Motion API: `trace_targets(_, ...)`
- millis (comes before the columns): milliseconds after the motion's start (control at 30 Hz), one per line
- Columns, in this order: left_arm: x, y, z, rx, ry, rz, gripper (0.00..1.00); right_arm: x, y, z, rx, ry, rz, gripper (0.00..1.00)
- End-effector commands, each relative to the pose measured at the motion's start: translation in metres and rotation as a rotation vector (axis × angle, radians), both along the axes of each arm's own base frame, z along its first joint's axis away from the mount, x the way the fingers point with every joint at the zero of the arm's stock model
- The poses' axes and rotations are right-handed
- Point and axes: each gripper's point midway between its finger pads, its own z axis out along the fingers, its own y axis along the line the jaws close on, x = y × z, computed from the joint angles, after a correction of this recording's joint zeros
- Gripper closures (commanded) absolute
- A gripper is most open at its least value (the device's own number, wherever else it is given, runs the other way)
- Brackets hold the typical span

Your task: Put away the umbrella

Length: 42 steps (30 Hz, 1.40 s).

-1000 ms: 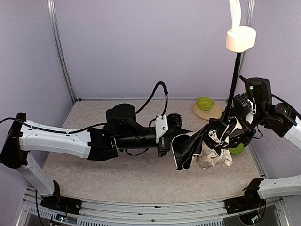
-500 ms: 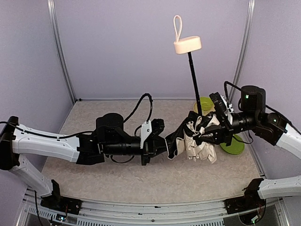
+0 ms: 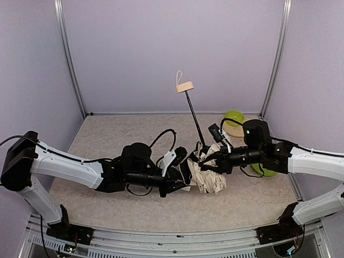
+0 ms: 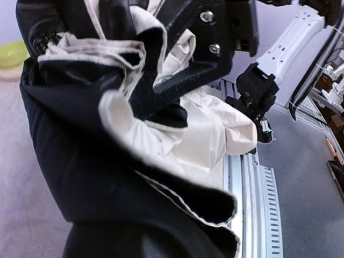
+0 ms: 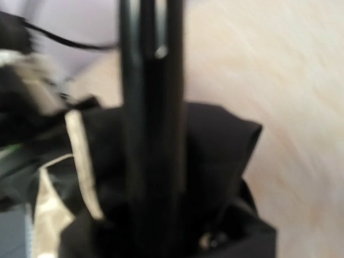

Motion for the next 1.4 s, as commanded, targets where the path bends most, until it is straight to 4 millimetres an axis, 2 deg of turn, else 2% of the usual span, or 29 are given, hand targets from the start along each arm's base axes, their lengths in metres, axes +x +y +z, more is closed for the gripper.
trace_targets(0, -0.033, 0.008, -0.035, 0.113, 0.284, -0.13, 1.0, 0.086, -0.043, -0.067, -0.247, -0.014, -0.475, 1.0)
trace_targets(67, -0.026, 0.009, -0.03, 0.095, 0.326, -0.115, 1.0, 0.094, -0.046, -0.09, -0.34, -0.014, -0.532, 1.0)
trace_targets(133, -0.022, 0.005, -0.023, 0.081, 0.326, -0.117, 1.0, 0.098, -0.04, -0.11, -0.399, -0.004, -0.55, 1.0)
trace_targets(267, -0.021, -0.013, -0.012, 0.056, 0.338, -0.174, 1.0, 0.095, -0.001, -0.146, -0.455, 0.02, -0.472, 1.0)
trace_targets(300, -0.021, -0.018, -0.007, 0.044, 0.337, -0.193, 1.0, 0.089, 0.011, -0.161, -0.469, 0.044, -0.43, 1.0)
trace_targets(433, -0.014, -0.023, 0.007, -0.008, 0.383, -0.204, 1.0, 0.075, 0.039, -0.18, -0.416, 0.107, -0.322, 1.0)
trace_targets(533, 0.005, -0.011, -0.016, 0.026, 0.418, -0.121, 1.0, 0.063, 0.052, -0.188, -0.391, 0.139, -0.225, 0.97)
trace_targets(600, 0.019, 0.0, -0.039, 0.058, 0.484, -0.063, 1.0, 0.054, 0.059, -0.192, -0.38, 0.168, -0.159, 0.84)
trace_targets(667, 0.023, 0.009, -0.057, 0.078, 0.537, -0.031, 1.0, 0.046, 0.064, -0.195, -0.379, 0.198, -0.103, 0.73)
trace_targets(800, 0.02, 0.02, -0.085, 0.129, 0.596, -0.002, 1.0, 0.042, 0.061, -0.204, -0.423, 0.23, -0.082, 0.6)
trace_targets(967, 0.018, 0.039, -0.116, 0.189, 0.643, 0.044, 1.0, 0.039, 0.064, -0.2, -0.357, 0.283, -0.064, 0.38)
trace_targets(1100, 0.021, 0.048, -0.118, 0.188, 0.658, 0.068, 1.0, 0.034, 0.073, -0.177, -0.278, 0.284, -0.032, 0.18)
trace_targets(1233, 0.024, 0.049, -0.119, 0.193, 0.654, 0.077, 1.0, 0.032, 0.076, -0.144, -0.187, 0.237, -0.017, 0.17)
trace_targets(1300, 0.024, 0.049, -0.121, 0.198, 0.658, 0.077, 1.0, 0.033, 0.074, -0.138, -0.187, 0.234, -0.036, 0.17)
trace_targets(1367, 0.023, 0.049, -0.122, 0.201, 0.66, 0.077, 1.0, 0.039, 0.067, -0.14, -0.228, 0.237, -0.089, 0.17)
